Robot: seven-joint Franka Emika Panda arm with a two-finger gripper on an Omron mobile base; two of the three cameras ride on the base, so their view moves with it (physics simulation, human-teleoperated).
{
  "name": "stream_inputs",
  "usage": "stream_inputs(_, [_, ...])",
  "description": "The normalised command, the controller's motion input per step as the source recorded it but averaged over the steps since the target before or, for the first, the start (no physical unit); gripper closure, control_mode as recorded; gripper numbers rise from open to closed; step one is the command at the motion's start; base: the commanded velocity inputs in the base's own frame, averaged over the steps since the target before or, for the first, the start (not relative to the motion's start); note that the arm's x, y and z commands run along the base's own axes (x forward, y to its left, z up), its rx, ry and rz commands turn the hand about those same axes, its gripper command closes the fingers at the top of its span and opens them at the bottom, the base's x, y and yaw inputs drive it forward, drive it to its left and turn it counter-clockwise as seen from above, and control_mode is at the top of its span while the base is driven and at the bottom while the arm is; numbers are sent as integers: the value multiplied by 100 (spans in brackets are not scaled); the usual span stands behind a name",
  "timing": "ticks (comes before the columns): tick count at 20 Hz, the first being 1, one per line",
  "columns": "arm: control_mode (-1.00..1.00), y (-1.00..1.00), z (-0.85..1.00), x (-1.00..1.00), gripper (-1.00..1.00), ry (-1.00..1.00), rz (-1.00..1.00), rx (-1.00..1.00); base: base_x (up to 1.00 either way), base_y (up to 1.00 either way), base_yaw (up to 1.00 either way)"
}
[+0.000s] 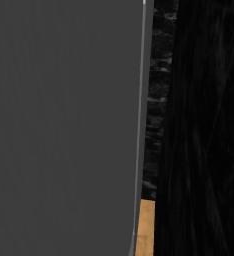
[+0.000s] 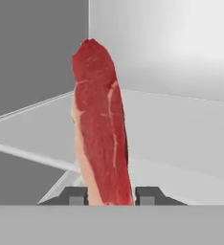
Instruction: Place one lemon wedge and one steak in each tupperware on the nearby counter, to pack two identical lunches.
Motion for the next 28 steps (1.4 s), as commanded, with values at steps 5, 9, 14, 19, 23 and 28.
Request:
stream_inputs(5, [-100, 2, -23, -100, 100, 3, -6, 7, 0, 0, 0])
stream_inputs(9, [100, 26, -47, -75, 100, 19, -3, 0, -25, 11, -1])
stream_inputs(14, [100, 0, 0, 0, 100, 0, 0, 0, -100, 51, -5])
stream_inputs(19, [100, 0, 0, 0, 100, 0, 0, 0, -100, 78, -1])
stream_inputs(23, [100, 0, 0, 0, 100, 0, 0, 0, -58, 100, 0])
stream_inputs(28, [100, 0, 0, 0, 100, 0, 0, 0, 66, 100, -4])
